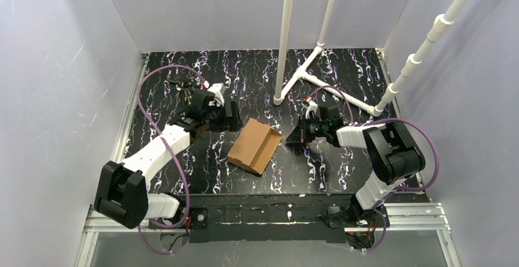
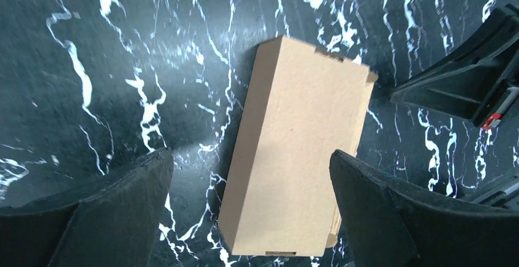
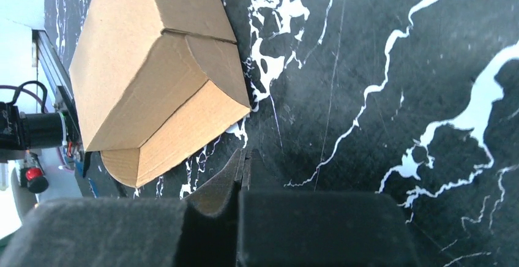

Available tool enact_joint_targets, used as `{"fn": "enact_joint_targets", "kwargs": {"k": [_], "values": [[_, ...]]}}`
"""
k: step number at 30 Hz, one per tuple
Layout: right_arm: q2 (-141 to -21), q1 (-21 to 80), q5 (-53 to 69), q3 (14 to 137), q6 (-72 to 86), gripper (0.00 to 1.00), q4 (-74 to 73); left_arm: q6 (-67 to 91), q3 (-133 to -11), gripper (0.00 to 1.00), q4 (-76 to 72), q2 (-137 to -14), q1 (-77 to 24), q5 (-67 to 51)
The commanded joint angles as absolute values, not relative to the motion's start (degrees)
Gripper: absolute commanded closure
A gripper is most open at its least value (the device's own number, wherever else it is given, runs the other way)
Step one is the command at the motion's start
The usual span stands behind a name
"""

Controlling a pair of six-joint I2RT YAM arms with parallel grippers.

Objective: Fold the paper box

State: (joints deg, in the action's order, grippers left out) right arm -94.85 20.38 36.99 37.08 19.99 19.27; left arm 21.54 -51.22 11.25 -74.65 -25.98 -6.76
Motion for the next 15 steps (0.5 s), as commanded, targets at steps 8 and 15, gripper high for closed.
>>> {"fn": "enact_joint_targets", "kwargs": {"k": [8, 15], "values": [[-96.0, 25.2, 32.3, 36.5, 27.5, 0.99, 21.7, 23.0, -47.0, 0.02, 5.1, -80.5, -24.4, -19.1], [-97.6, 25.9, 32.3, 37.4, 29.5, 0.99, 23.3, 22.1, -47.2, 0.02, 5.0, -85.0, -24.3, -19.9]]}}
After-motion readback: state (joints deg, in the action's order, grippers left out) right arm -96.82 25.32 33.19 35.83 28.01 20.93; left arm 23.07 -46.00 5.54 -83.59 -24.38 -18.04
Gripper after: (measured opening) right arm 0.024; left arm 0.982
